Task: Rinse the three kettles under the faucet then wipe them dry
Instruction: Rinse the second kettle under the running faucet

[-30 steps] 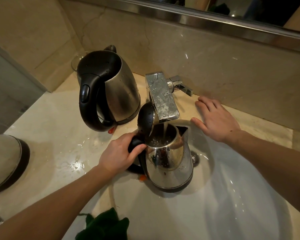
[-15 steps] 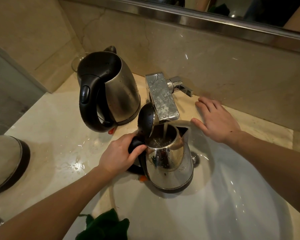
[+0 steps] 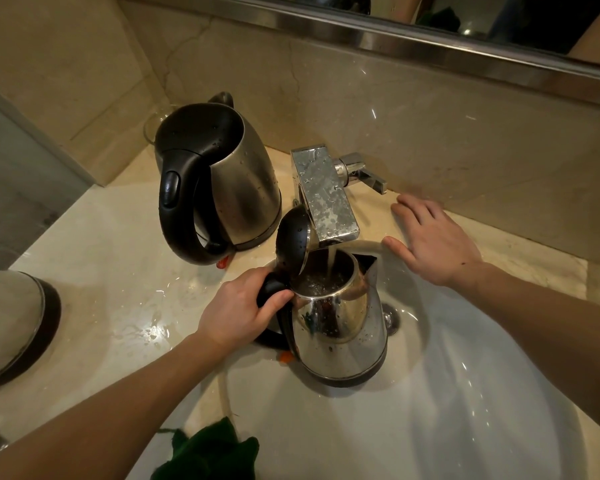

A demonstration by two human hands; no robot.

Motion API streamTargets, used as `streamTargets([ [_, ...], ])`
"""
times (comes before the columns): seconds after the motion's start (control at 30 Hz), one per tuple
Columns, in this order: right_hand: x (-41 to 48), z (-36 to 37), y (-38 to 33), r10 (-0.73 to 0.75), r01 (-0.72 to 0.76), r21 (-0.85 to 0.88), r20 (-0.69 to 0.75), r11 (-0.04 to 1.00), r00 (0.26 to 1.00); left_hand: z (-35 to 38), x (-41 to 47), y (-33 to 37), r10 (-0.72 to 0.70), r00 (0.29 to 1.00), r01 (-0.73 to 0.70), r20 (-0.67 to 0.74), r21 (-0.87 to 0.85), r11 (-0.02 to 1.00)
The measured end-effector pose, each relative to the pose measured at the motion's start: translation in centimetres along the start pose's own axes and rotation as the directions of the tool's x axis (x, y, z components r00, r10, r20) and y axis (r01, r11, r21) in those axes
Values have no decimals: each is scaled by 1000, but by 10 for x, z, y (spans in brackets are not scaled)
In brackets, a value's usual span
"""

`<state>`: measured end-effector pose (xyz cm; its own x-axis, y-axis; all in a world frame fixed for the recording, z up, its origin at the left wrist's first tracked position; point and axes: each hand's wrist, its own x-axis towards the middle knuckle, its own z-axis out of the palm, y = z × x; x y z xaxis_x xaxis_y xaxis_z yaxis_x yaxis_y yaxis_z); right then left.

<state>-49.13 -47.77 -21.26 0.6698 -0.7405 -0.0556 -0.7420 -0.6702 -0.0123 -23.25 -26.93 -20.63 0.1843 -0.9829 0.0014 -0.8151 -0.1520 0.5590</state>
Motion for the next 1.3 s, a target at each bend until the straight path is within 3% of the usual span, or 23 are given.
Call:
streamTargets([
  [1.3, 0, 0, 0, -2, 2, 8, -10, 1000, 1000, 1, 0, -3, -25, 999, 25, 27, -3, 1000],
])
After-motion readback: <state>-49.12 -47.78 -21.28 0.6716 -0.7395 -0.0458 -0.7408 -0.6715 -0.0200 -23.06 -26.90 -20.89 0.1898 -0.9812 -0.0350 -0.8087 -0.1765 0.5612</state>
